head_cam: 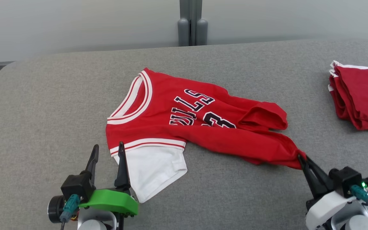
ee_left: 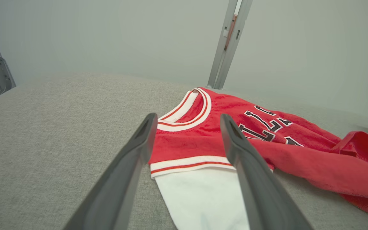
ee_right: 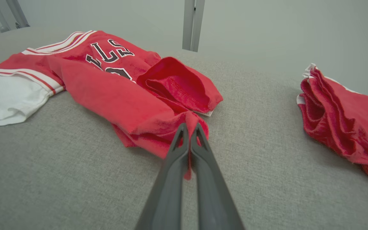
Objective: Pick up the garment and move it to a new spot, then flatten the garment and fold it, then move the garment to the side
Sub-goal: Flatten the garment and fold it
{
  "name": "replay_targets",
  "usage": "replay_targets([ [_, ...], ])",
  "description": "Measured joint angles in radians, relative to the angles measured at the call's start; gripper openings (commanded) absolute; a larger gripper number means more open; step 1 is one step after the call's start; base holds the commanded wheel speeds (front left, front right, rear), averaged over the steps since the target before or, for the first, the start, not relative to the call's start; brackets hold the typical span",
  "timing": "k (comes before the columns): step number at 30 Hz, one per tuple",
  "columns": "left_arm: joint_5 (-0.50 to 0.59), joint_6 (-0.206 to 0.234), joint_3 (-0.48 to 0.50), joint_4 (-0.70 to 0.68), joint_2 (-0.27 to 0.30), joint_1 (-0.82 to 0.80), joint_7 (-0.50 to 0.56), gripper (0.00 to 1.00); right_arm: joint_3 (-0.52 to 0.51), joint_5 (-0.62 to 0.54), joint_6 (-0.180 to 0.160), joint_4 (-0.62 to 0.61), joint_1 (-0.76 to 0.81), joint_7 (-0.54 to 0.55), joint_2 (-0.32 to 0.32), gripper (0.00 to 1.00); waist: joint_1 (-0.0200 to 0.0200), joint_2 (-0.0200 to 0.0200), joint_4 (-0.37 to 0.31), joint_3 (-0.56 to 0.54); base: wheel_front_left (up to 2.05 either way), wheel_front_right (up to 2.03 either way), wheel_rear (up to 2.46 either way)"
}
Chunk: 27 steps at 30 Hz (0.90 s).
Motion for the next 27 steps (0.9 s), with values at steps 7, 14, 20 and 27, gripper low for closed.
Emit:
replay_targets([
  [7,0.001,-0.004,0.006,-0.001,0.000,-0.001,0.000,1.00,0.018,-0.006,0.000,0.033,0.097,-0.031,0.027,0.36,0.0000,0.0000,-0.048,0.006,0.00,0.00,0.00],
  [14,0.003,-0.005,0.009,0.003,0.000,-0.003,0.000,1.00,-0.046,0.029,0.000,0.057,0.143,-0.041,0.058,1.00,0.0000,0.0000,-0.058,0.004,0.00,0.00,0.00],
  [20,0.003,-0.006,0.014,0.004,0.000,-0.003,0.000,1.00,-0.152,0.066,0.000,-0.029,0.155,-0.044,0.063,1.00,0.0000,0.0000,-0.055,-0.014,0.00,0.00,0.00],
  [27,-0.003,-0.013,0.000,0.009,0.000,-0.010,0.000,1.00,-0.213,0.046,0.000,-0.072,0.106,-0.045,0.100,1.00,0.0000,0.0000,-0.048,-0.047,0.00,0.00,0.00],
])
